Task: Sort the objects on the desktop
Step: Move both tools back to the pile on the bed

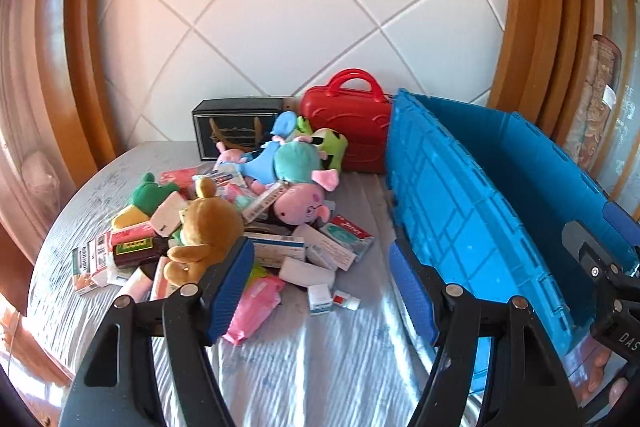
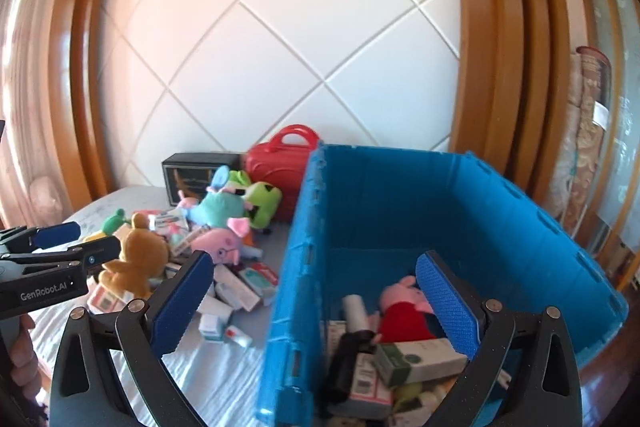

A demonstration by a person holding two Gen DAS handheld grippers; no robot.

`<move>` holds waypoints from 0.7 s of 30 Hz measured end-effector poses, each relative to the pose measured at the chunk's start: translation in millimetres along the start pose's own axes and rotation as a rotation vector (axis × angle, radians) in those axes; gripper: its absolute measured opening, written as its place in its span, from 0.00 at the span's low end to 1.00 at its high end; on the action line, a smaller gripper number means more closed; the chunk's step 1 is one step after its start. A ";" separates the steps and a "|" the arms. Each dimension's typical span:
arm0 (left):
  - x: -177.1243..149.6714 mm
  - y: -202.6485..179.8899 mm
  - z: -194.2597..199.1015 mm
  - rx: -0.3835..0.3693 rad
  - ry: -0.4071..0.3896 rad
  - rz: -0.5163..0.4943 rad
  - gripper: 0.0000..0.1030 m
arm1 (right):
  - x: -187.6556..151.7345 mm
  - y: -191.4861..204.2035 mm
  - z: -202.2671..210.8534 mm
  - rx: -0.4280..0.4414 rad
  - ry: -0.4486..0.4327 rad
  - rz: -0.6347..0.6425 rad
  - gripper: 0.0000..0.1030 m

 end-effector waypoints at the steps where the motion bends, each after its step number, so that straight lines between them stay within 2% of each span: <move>1: -1.2 14.1 -1.1 0.017 0.001 0.007 0.67 | 0.4 12.5 -2.8 0.016 0.001 0.009 1.00; 6: -13.7 87.5 -9.4 0.106 0.023 0.016 0.67 | -2.1 74.0 -22.2 0.087 0.015 0.024 1.00; 10: -38.8 144.7 -22.1 0.164 0.085 0.018 0.67 | -20.4 114.8 -44.6 0.121 0.078 0.015 1.00; 14: -68.4 190.6 -36.2 0.188 0.151 0.040 0.67 | -48.8 150.1 -66.3 0.142 0.156 0.018 1.00; 21: -126.4 244.0 -69.6 0.206 0.269 0.064 0.67 | -114.4 174.7 -102.8 0.129 0.323 -0.003 1.00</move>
Point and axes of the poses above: each gripper's, at about its wrist camera, not at the fingertips, and z roughly against the way its jaws point, y to its left, x to its top, the point moved 7 cm from there along -z, roughly the way its jaws point, and after that the axes turned 14 degrees about -y, right-handed, at the moved point
